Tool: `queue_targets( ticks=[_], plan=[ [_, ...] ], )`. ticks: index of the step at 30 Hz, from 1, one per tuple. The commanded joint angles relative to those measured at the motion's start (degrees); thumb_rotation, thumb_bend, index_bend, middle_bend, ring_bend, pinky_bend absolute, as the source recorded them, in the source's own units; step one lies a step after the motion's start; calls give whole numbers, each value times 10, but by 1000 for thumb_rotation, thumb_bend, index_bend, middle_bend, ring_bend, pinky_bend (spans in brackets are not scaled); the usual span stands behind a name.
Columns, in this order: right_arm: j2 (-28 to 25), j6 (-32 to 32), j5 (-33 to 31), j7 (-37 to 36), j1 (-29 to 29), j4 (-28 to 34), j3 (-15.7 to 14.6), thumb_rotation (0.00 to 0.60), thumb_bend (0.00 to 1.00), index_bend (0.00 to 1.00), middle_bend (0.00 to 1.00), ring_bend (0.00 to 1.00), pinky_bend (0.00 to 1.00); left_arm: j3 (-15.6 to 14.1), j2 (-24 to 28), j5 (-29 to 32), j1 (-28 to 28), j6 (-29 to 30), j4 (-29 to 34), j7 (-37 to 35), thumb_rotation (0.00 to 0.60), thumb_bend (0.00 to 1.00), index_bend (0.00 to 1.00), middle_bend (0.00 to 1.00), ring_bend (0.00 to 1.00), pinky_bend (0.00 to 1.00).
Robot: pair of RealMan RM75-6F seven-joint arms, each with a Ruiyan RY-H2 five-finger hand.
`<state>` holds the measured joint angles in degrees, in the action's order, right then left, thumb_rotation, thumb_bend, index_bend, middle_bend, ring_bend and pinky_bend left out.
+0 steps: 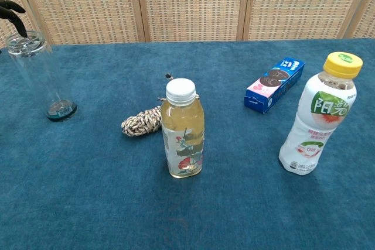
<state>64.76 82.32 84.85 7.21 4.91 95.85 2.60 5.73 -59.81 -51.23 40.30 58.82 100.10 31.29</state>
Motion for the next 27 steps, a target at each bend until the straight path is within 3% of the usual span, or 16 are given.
queue_targets(
  ticks=[1, 27],
  plan=[
    [0, 1, 0, 0, 0, 0, 0, 600, 24, 0, 0, 0, 36, 0, 0, -2, 0, 0, 0, -2, 600, 470, 259, 0, 0, 0],
    [0, 1, 0, 0, 0, 0, 0, 600, 24, 0, 0, 0, 36, -2, -15, 5, 5, -4, -16, 9, 600, 470, 259, 0, 0, 0]
  ],
)
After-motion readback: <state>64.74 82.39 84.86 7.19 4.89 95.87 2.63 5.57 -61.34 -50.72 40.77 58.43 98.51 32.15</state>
